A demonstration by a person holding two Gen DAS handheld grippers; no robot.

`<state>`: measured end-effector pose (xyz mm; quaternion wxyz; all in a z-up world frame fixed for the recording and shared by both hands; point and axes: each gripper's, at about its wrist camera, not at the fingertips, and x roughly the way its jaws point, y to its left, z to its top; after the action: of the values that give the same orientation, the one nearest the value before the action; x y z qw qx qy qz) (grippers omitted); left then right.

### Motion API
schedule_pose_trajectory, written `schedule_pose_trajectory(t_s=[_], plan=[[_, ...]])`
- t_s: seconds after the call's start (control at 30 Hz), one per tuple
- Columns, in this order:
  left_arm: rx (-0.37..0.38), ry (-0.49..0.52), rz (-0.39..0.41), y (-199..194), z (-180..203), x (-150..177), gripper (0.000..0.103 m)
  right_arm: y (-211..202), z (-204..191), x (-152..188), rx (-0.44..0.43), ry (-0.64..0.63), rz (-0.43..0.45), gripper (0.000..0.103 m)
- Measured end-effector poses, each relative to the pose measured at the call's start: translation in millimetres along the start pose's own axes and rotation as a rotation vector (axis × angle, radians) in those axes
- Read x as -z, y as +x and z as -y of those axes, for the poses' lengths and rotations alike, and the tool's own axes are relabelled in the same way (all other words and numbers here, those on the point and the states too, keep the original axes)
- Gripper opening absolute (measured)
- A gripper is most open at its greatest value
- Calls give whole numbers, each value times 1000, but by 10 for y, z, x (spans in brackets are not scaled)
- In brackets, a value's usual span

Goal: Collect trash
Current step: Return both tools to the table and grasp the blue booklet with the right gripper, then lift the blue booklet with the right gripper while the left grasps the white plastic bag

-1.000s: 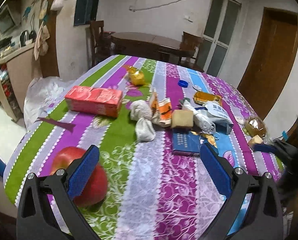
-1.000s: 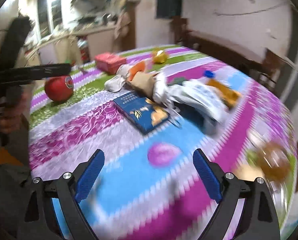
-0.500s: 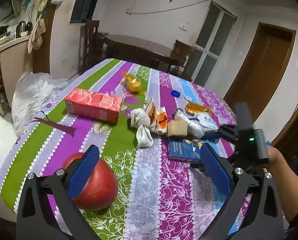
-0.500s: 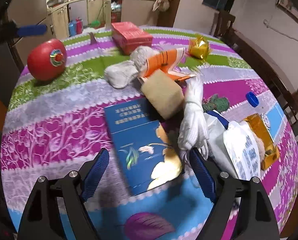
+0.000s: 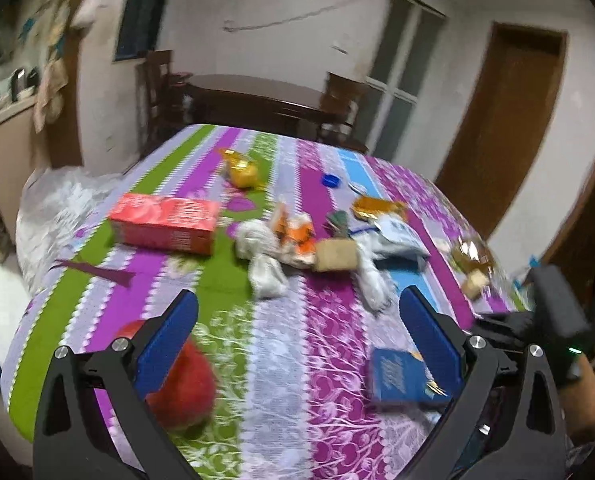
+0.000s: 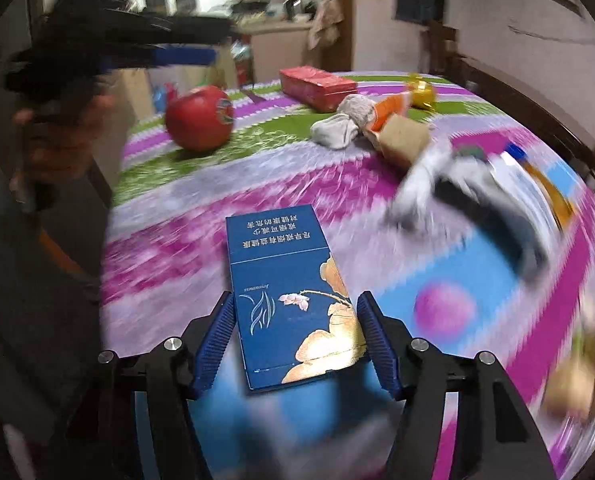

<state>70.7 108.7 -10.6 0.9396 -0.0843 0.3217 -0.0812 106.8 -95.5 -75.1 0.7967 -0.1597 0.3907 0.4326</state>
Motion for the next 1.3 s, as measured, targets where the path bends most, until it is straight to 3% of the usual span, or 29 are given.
schedule_pose_trajectory(t_s=[0.13, 0.27, 0.33, 0.43, 0.5, 0.63, 0.67, 0.73, 0.77, 0.8, 0.9, 0.97, 1.07, 1.1, 1.3], plan=[[-1, 76, -54, 269, 272, 38, 97, -471, -50, 486, 66, 193, 105, 63], [-5, 69, -130, 674, 453, 2, 97, -880, 64, 932, 203, 426, 251, 62], [-3, 46, -169, 872, 526, -12, 96, -995, 130, 1068, 277, 514, 302, 42], [0, 13, -213, 1171, 657, -47, 83, -1014, 258, 1202, 330, 640, 328, 34], [-21, -13, -235, 1354, 717, -59, 76, -981, 296, 1225, 357, 658, 323, 20], [-23, -41, -285, 1578, 762, 0, 62, -1003, 325, 1215, 344, 652, 318, 20], [-34, -33, -271, 1577, 778, 10, 61, -989, 313, 1205, 337, 648, 319, 25], [-45, -17, -261, 1574, 799, 32, 56, -1030, 267, 1211, 322, 629, 333, 56], [-44, -15, -260, 1567, 799, 42, 51, -1019, 255, 1177, 334, 620, 341, 82], [-39, -14, -256, 1554, 796, 47, 46, -1061, 220, 1181, 340, 599, 353, 87], [-27, -1, -247, 1531, 800, 69, 30, -1026, 178, 1138, 373, 550, 289, 87], [-8, -10, -242, 1531, 776, 71, 27, -914, 152, 1122, 418, 517, 224, 86], [32, -47, -242, 1513, 693, 77, 24, -752, 149, 1087, 462, 496, 161, 63], [46, -54, -243, 1496, 673, 91, 23, -737, 125, 1073, 488, 491, 157, 58], [41, -13, -226, 1212, 639, 227, 22, -700, 57, 1075, 477, 518, 198, 57]])
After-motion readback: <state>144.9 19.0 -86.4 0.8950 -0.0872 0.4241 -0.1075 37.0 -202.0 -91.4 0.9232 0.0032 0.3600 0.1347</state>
